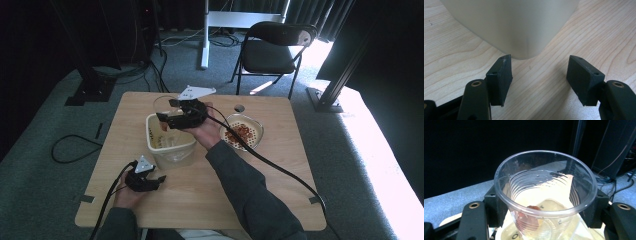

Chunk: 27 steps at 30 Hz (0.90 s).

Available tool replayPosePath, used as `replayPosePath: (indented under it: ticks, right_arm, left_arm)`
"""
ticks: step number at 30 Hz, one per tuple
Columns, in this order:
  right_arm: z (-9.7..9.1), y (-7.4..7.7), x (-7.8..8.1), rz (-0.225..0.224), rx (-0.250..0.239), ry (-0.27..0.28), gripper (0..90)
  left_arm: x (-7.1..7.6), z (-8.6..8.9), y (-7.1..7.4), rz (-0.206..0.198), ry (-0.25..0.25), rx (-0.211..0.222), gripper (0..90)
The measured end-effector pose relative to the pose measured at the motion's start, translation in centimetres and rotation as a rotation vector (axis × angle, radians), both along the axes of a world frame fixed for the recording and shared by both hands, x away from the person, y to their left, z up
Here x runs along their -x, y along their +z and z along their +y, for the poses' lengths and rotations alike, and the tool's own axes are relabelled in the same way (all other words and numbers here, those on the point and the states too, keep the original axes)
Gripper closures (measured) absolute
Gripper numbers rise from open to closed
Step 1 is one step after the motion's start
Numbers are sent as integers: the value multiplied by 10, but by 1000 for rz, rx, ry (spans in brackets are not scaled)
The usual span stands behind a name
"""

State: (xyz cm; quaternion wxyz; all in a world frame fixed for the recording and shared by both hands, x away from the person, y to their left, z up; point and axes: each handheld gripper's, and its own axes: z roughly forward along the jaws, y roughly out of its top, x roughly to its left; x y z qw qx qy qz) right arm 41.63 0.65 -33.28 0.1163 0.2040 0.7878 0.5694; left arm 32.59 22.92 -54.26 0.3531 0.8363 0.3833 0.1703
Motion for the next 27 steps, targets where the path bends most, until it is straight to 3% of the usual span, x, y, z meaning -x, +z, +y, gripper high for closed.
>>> replayPosePath:
  ticks: [10, 14, 21, 27]
  right_arm:
    - [7, -10, -7, 23, -5, 19, 306]
    - [8, -14, -12, 52, -18, 6, 287]
    - [12, -20, -19, 102, -33, 32, 287]
    - [15, -26, -21, 100, -11, 29, 251]
  left_arm:
    - [0, 0, 0, 0, 0, -2, 374]
    - [0, 0, 0, 1, 0, -2, 374]
    - [0, -1, 0, 2, 1, 2, 374]
    - [0, 0, 0, 2, 0, -1, 374]
